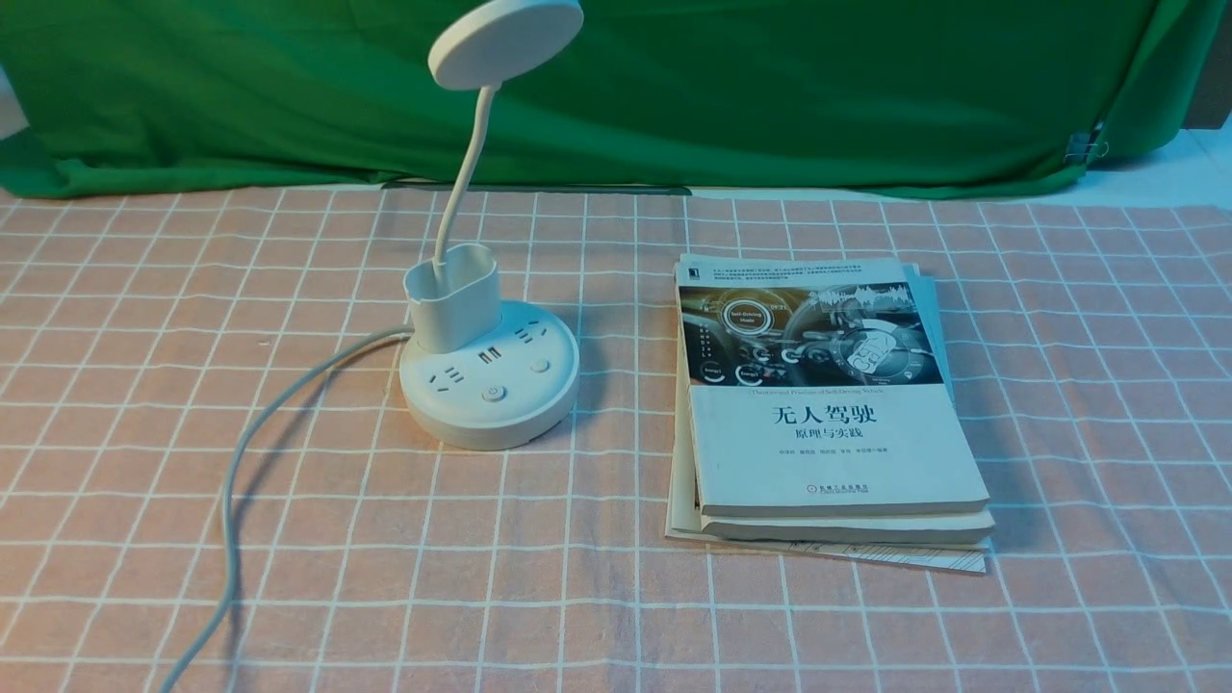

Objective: Turn on the table lamp on the pink coffee tablecloth with your hand.
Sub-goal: 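Press the power button on the lamp base to turn the lamp on with the left gripper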

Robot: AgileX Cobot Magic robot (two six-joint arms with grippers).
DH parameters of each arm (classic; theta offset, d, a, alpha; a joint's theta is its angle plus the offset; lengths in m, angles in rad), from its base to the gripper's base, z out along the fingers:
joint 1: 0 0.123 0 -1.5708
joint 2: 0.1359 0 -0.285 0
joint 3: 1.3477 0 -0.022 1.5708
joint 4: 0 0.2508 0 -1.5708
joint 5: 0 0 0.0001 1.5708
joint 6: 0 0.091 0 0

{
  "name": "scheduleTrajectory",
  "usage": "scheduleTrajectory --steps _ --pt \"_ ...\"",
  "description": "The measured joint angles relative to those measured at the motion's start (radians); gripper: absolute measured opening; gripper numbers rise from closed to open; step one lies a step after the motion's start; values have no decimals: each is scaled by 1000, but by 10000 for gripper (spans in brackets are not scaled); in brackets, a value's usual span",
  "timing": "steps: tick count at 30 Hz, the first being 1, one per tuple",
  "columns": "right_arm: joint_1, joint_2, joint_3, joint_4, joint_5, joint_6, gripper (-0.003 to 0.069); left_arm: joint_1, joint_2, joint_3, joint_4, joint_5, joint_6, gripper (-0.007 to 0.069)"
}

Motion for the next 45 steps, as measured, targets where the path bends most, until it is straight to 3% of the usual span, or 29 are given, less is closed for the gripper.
scheduleTrajectory --steps 5,6,9,10,12,16,17,20,23,27,28,29,31,32,33,35,39,45 --pt "0 0 0 0 0 0 241 0 0 0 21 -347 0 242" --pt "0 0 0 0 0 0 241 0 0 0 21 -359 -1 242" --pt "0 0 0 0 0 0 241 0 0 0 21 -537 -66 239" --pt "0 0 0 0 0 0 241 0 -1 -7 21 -650 -146 232" --pt "0 0 0 0 0 0 241 0 -3 -38 21 -651 -183 220" --pt "0 0 0 0 0 0 241 0 47 -327 86 -267 -327 108" --pt "0 0 0 0 0 0 241 0 53 -342 86 -241 -330 108" --pt "0 0 0 0 0 0 241 0 205 -540 114 166 -340 11" --pt "0 0 0 0 0 0 241 0 310 -561 117 277 -340 -1" --pt "0 0 0 0 0 0 241 -1 577 -547 -41 399 -327 1" --pt "0 0 0 0 0 0 241 -7 613 -547 -105 411 -293 1" --pt "0 0 0 0 0 0 241 -25 700 -552 -241 447 -153 1" --pt "0 0 0 0 0 0 241 -43 763 -559 -348 479 -47 1" --pt "0 0 0 0 0 0 241 -84 891 -581 -536 537 116 1" --pt "0 0 0 0 0 0 241 -113 957 -597 -618 565 214 1" --pt "0 0 0 0 0 0 241 -183 1088 -640 -696 580 296 1" --pt "0 0 0 0 0 0 241 -297 1274 -739 -642 565 298 1" --pt "0 0 0 0 0 0 241 -412 1615 -1020 -330 576 86 1"
